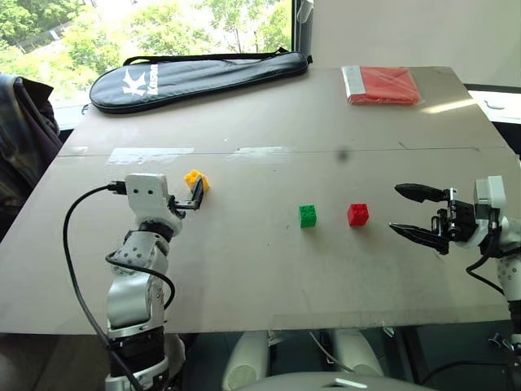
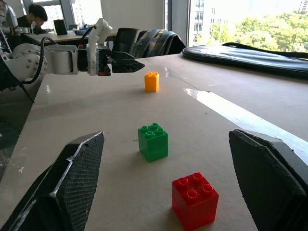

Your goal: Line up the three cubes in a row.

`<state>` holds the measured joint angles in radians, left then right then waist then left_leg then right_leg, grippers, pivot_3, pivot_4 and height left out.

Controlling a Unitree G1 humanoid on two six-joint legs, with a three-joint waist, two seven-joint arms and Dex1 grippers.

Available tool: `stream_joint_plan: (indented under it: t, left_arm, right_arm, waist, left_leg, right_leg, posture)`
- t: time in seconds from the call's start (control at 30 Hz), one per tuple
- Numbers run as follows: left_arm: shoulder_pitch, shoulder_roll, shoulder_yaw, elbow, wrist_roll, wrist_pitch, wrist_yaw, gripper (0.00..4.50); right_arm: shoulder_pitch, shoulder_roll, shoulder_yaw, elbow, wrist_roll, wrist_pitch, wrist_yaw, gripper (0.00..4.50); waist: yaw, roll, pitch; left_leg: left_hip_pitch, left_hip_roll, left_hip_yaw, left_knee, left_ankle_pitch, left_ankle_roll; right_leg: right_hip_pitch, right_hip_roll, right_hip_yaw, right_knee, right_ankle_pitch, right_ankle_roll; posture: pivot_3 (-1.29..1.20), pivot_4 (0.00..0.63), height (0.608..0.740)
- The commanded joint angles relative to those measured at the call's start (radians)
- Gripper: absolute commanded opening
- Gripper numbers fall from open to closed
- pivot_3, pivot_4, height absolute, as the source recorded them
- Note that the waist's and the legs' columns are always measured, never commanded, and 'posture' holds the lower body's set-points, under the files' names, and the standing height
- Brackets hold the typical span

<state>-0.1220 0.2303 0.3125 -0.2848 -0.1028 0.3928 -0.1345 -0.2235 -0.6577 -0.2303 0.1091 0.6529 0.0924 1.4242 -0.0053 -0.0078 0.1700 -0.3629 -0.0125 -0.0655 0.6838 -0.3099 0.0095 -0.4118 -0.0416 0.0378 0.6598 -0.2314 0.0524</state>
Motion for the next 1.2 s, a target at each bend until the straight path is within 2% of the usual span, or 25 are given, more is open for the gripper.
stream_joint_plan:
  t: [0.03,0.17,0.23,0.33,0.6,0.8,0.9,0.97,1.07,1.2]
  left_arm:
    - [-0.022,-0.016,-0.035,0.016,0.051,0.011,0.075,4.44]
    - [-0.046,-0.022,-0.09,0.079,0.091,0.032,0.107,4.44]
    - [-0.072,-0.012,-0.119,0.149,0.082,0.004,0.071,4.44]
    - [-0.115,0.05,-0.101,0.27,0.075,-0.061,0.031,4.44]
    - [-0.167,0.213,-0.117,0.531,0.005,-0.248,-0.239,4.44]
    - [-0.275,0.304,-0.148,0.838,-0.015,-0.434,-0.476,4.44]
    - [-0.34,0.32,-0.142,0.989,-0.025,-0.512,-0.554,3.64]
    - [-0.368,0.328,-0.144,1.065,-0.028,-0.558,-0.612,2.82]
    - [-0.385,0.338,-0.164,1.132,-0.022,-0.615,-0.697,1.32]
    - [-0.389,0.34,-0.184,1.148,-0.045,-0.667,-0.841,1.32]
  right_arm:
    - [-0.01,-0.001,-0.008,-0.016,0.006,-0.01,0.009,4.27]
    - [-0.016,-0.005,-0.011,-0.023,0.005,-0.006,0.005,4.27]
    - [-0.014,-0.009,-0.014,-0.033,0.005,-0.003,-0.001,4.27]
    - [-0.007,-0.01,-0.016,-0.044,0.005,0.0,-0.007,4.27]
    - [0.019,-0.011,-0.029,-0.056,0.003,-0.011,-0.021,4.27]
    - [0.027,-0.013,-0.033,-0.047,0.003,-0.025,-0.014,4.27]
    - [0.03,-0.01,-0.031,-0.05,0.002,-0.027,-0.016,4.27]
    - [0.031,-0.009,-0.031,-0.051,0.003,-0.029,-0.016,4.27]
    - [0.034,-0.01,-0.033,-0.052,0.004,-0.03,-0.014,4.27]
    - [0.039,-0.018,-0.039,-0.047,0.007,-0.031,-0.007,4.27]
  waist:
    - [0.0,0.0,0.0]
    - [-0.001,0.0,0.0]
    - [-0.001,0.0,0.0]
    - [-0.003,0.0,0.0]
    - [-0.005,0.0,0.0]
    - [-0.003,0.001,-0.001]
    - [-0.004,0.001,-0.001]
    - [-0.006,0.002,-0.001]
    - [-0.009,0.004,-0.002]
    - [-0.009,0.004,-0.002]
  left_leg:
    - [0.0,0.0,0.0,0.0,0.0,0.0]
    - [0.0,-0.001,0.0,0.0,0.0,0.0]
    - [0.0,-0.001,0.0,0.0,0.0,0.0]
    - [0.0,-0.001,0.0,0.0,0.0,0.0]
    - [0.001,0.0,0.001,-0.001,0.001,-0.002]
    - [0.001,-0.001,0.0,-0.001,0.001,-0.001]
    - [0.001,-0.002,0.0,-0.001,0.0,-0.001]
    - [0.001,-0.002,0.0,-0.001,0.0,0.0]
    - [0.002,-0.002,0.0,-0.001,0.0,0.0]
    - [0.002,-0.002,0.001,-0.001,0.0,0.0]
  right_leg:
    - [0.0,0.0,0.0,0.0,0.0,0.0]
    - [0.0,0.0,0.0,0.0,0.0,0.0]
    - [0.0,0.0,0.0,0.0,0.0,0.0]
    - [0.0,0.0,0.0,0.0,0.0,0.0]
    - [0.0,0.0,0.0,-0.001,0.0,0.0]
    - [0.0,-0.001,-0.001,-0.001,0.0,0.0]
    - [0.0,-0.001,-0.002,0.0,0.0,0.0]
    - [0.0,-0.001,-0.002,0.0,0.0,0.0]
    - [0.0,0.0,-0.002,0.001,0.0,0.0]
    - [0.0,0.0,-0.001,0.001,0.0,0.0]
  posture:
    - [0.0,0.15,0.74]
    - [0.0,0.15,0.74]
    - [0.0,0.15,0.74]
    - [0.0,0.15,0.74]
    - [0.0,0.15,0.74]
    - [0.0,0.15,0.74]
    - [0.0,0.15,0.74]
    - [0.0,0.15,0.74]
    - [0.0,0.15,0.74]
    - [0.0,0.15,0.74]
